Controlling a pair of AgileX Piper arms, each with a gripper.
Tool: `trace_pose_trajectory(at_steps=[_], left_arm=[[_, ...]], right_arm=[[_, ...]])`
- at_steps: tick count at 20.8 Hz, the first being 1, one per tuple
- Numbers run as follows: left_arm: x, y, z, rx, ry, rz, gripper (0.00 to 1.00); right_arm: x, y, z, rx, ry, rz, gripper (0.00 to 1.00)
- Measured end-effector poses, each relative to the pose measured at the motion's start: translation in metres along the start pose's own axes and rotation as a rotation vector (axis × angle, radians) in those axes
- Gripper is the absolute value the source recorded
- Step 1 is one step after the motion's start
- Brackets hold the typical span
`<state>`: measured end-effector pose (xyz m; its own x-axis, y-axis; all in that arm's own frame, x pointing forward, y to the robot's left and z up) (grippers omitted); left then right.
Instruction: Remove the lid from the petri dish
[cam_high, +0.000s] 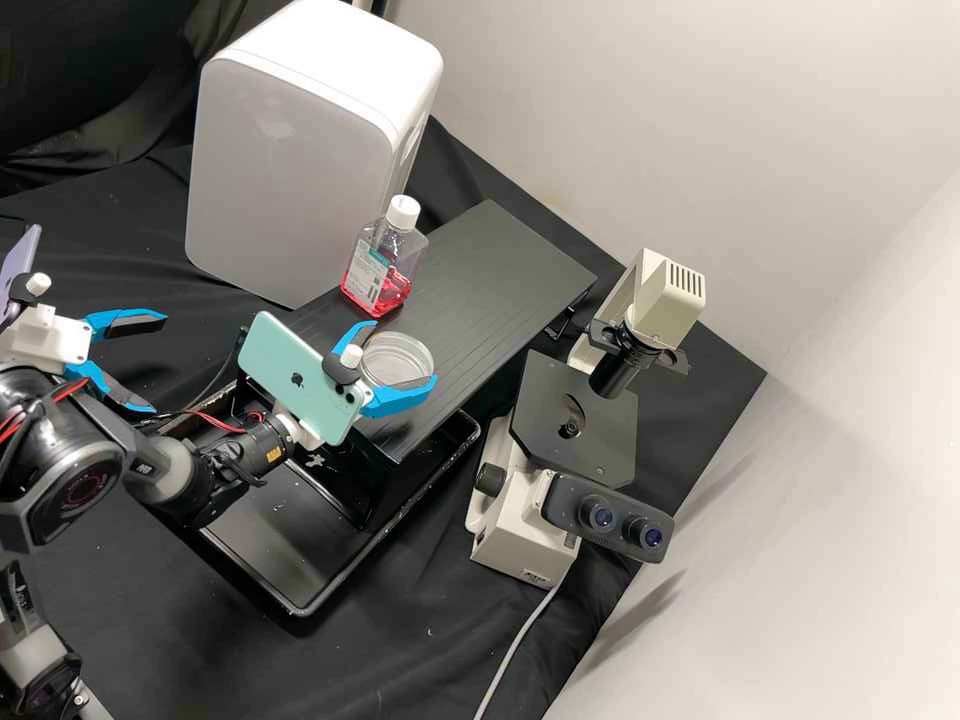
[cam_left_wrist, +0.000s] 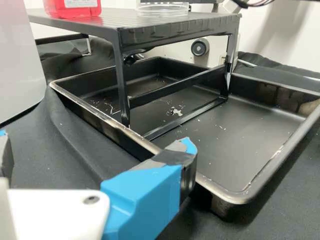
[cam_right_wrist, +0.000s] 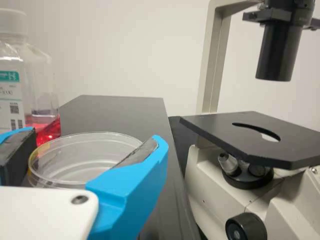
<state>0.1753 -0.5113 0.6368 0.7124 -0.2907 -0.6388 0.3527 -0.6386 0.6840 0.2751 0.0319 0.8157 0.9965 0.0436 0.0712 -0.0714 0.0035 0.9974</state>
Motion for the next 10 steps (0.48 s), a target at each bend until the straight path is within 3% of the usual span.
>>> trace_pose_trajectory(at_steps=[6,10], left_arm=[[0.000,0.0000,0.000,0.000,0.000,0.000,1.00],[0.000,0.0001,0.000,-0.001,0.003,0.001,1.00]], right_arm=[[-0.001,0.002,-0.002,0.001,0.009,0.006,0.00],[-0.002,-0.003,-0.011,0.021,0.022,0.005,0.00]])
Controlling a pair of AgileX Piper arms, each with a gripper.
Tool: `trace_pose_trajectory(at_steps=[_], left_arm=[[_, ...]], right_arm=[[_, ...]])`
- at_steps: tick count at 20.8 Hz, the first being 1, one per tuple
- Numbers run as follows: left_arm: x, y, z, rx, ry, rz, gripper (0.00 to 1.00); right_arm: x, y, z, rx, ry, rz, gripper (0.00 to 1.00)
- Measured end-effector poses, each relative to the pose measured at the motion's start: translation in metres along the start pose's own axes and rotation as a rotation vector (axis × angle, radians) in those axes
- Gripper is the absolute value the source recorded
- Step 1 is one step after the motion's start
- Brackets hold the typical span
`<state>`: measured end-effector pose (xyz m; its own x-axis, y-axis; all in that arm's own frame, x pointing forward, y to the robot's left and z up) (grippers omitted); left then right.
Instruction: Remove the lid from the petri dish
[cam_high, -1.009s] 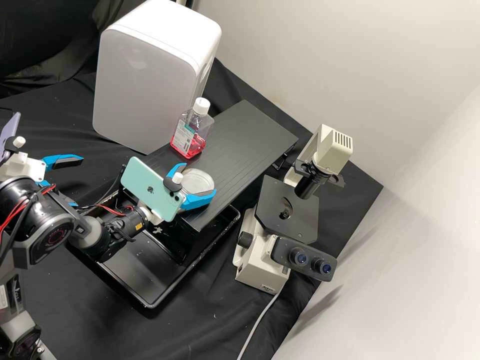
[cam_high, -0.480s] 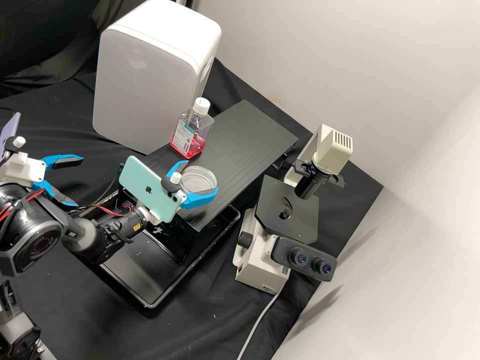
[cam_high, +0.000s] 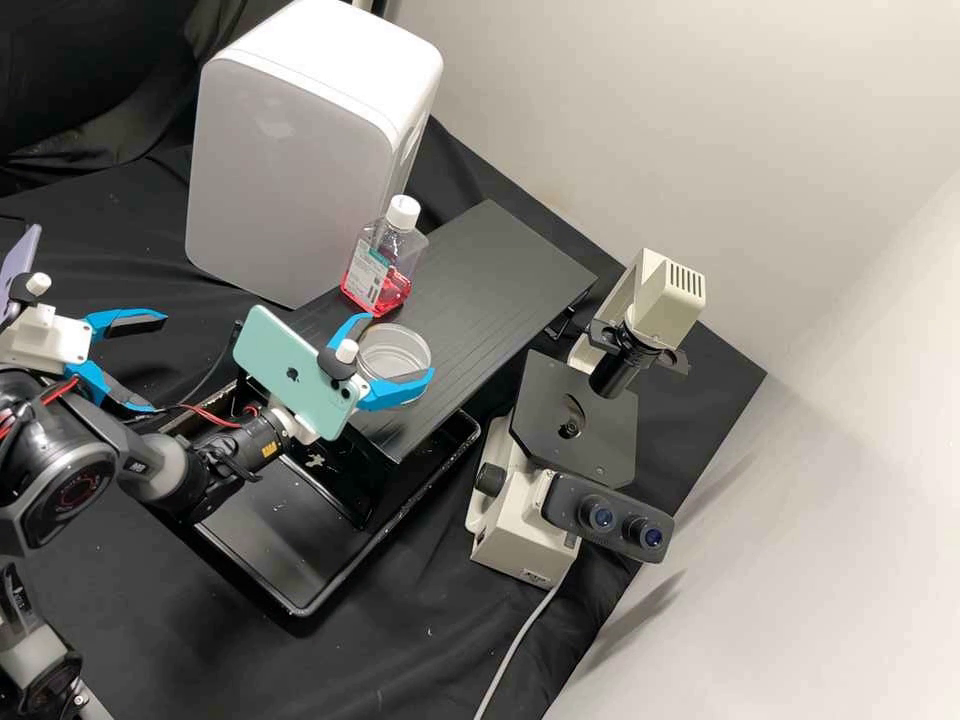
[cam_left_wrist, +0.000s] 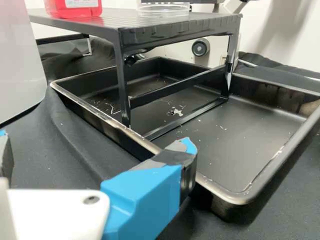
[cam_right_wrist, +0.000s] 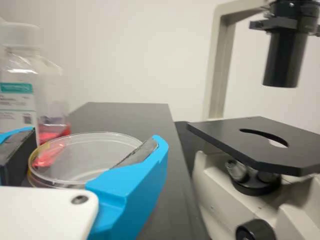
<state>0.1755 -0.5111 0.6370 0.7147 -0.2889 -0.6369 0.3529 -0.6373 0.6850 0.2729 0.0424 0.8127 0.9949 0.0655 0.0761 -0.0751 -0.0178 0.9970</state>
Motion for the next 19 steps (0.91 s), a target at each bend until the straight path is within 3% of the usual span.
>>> trace_pose_trajectory(at_steps=[3,8,15,19], left_arm=[[0.000,-0.0001,0.000,-0.001,0.001,0.000,1.00],[0.000,-0.0001,0.000,0.000,0.000,0.000,1.00],[0.000,-0.0001,0.000,0.000,0.000,0.000,1.00],[0.000,-0.0004,0.001,0.001,-0.004,-0.001,1.00]], right_arm=[[-0.002,-0.007,-0.013,0.006,0.036,-0.015,0.00],[-0.006,-0.018,-0.027,-0.021,0.076,-0.047,0.00],[-0.006,-0.022,-0.029,-0.021,0.066,-0.047,0.00],[-0.006,-0.028,-0.027,-0.042,0.055,-0.063,0.00]])
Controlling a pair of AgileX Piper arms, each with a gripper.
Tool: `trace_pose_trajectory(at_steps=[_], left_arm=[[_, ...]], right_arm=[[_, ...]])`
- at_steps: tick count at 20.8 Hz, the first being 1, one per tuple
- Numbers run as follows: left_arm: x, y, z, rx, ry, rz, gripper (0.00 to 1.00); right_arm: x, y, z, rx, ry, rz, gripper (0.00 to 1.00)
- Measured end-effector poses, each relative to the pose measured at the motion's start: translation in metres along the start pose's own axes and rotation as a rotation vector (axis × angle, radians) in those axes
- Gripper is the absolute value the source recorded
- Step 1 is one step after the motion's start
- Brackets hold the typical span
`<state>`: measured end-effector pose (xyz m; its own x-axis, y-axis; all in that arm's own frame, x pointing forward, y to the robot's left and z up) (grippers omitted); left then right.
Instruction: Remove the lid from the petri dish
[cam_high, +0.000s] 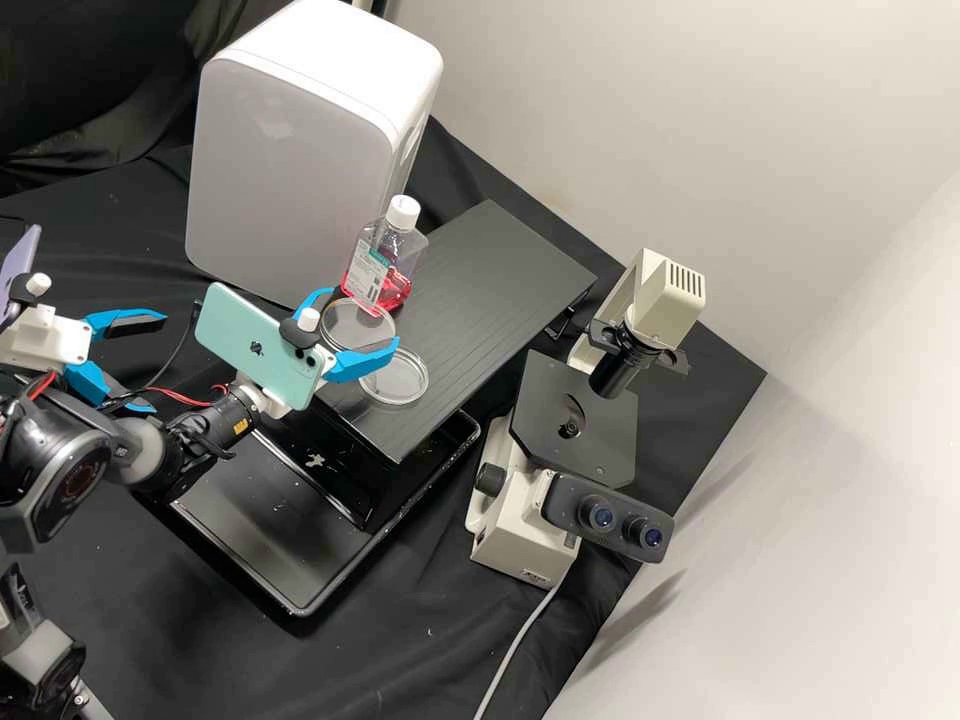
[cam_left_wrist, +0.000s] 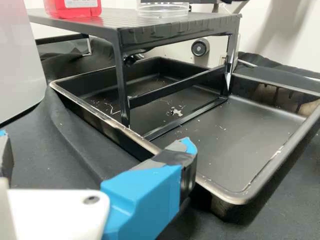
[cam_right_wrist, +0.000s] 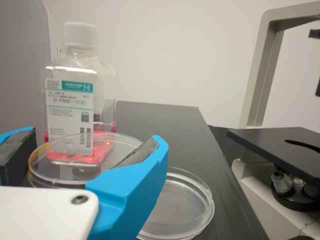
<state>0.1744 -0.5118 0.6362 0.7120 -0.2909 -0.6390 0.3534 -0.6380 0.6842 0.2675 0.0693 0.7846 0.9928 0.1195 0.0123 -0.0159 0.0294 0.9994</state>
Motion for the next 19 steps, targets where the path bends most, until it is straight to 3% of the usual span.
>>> trace_pose_trajectory(at_steps=[6,11,19], left_arm=[[0.000,0.0000,0.000,-0.002,0.004,0.001,1.00],[0.000,0.0000,0.000,-0.002,0.004,0.001,1.00],[0.000,0.0000,0.000,-0.002,0.004,0.001,1.00]], right_arm=[[0.001,-0.009,0.000,0.002,-0.005,-0.025,0.00],[0.001,-0.013,-0.001,-0.017,-0.006,-0.032,0.00],[0.000,-0.014,-0.002,-0.020,-0.003,-0.037,0.00]])
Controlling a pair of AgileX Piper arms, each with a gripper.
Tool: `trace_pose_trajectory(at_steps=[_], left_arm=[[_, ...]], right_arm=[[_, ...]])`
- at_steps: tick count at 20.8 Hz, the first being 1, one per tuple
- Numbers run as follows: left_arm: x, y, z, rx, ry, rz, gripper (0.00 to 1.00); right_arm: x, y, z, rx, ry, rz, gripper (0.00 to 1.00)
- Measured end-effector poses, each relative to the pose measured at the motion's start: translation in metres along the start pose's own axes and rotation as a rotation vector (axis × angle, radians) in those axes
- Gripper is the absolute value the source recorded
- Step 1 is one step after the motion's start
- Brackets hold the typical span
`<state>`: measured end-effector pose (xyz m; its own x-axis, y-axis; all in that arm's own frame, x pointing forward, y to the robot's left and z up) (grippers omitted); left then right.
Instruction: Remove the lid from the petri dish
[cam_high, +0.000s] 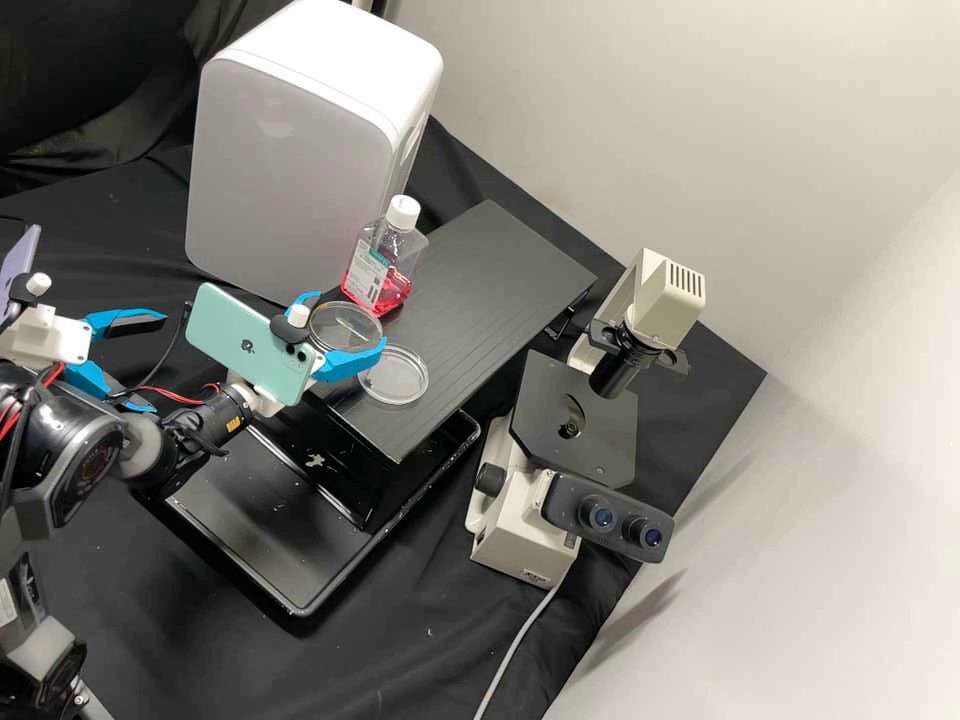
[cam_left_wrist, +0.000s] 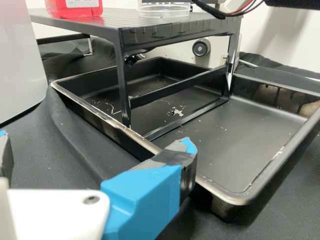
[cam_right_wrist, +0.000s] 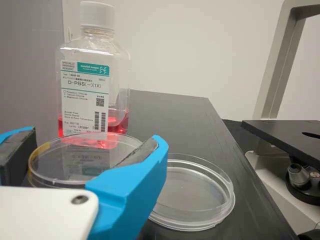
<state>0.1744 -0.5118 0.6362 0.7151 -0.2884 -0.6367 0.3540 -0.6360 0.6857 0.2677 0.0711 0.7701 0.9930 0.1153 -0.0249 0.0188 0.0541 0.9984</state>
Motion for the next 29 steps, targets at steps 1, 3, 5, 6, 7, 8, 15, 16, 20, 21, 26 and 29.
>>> trace_pose_trajectory(at_steps=[1,3,5,6,7,8,15,16,20,21,26,29], left_arm=[[0.0000,0.0000,0.0000,0.000,0.000,0.000,1.00],[0.0000,0.0000,0.0000,0.000,0.000,0.000,1.00],[0.0000,0.0000,0.0000,0.000,0.000,0.000,1.00],[0.0000,0.0000,0.0000,0.000,0.000,0.000,1.00],[0.0000,0.0000,0.0000,0.000,0.000,0.000,1.00],[0.0000,0.0000,0.0000,0.000,0.000,0.000,1.00],[0.0000,0.0000,0.0000,0.000,0.000,0.000,1.00],[0.0000,0.0000,0.0000,0.000,0.000,0.000,1.00],[0.0000,0.0000,0.0000,0.000,0.000,0.000,1.00],[0.0000,0.0000,0.0000,0.003,0.002,0.001,1.00],[-0.0007,0.0002,0.0021,0.067,0.027,0.010,1.00],[-0.0028,0.0025,0.0055,0.102,0.041,0.025,1.00]], right_arm=[[0.0001,-0.0003,0.0003,0.000,-0.001,-0.001,0.00],[0.0007,-0.0025,0.0020,-0.002,-0.007,-0.009,0.00],[0.0011,-0.0039,0.0031,-0.004,-0.012,-0.014,1.00],[0.0012,-0.0045,0.0036,-0.004,-0.013,-0.016,1.00],[0.0012,-0.0045,0.0036,-0.004,-0.013,-0.016,1.00],[0.0012,-0.0045,0.0036,-0.004,-0.013,-0.016,1.00],[0.0012,-0.0045,0.0036,-0.004,-0.013,-0.016,1.00],[0.0012,-0.0045,0.0036,-0.004,-0.013,-0.016,1.00],[0.0012,-0.0045,0.0036,-0.004,-0.013,-0.016,1.00],[0.0012,-0.0045,0.0036,-0.004,-0.013,-0.016,1.00],[-0.0012,-0.0038,0.0069,-0.007,-0.025,-0.015,1.00],[-0.0070,0.0023,0.0074,-0.006,-0.020,0.010,1.00]])
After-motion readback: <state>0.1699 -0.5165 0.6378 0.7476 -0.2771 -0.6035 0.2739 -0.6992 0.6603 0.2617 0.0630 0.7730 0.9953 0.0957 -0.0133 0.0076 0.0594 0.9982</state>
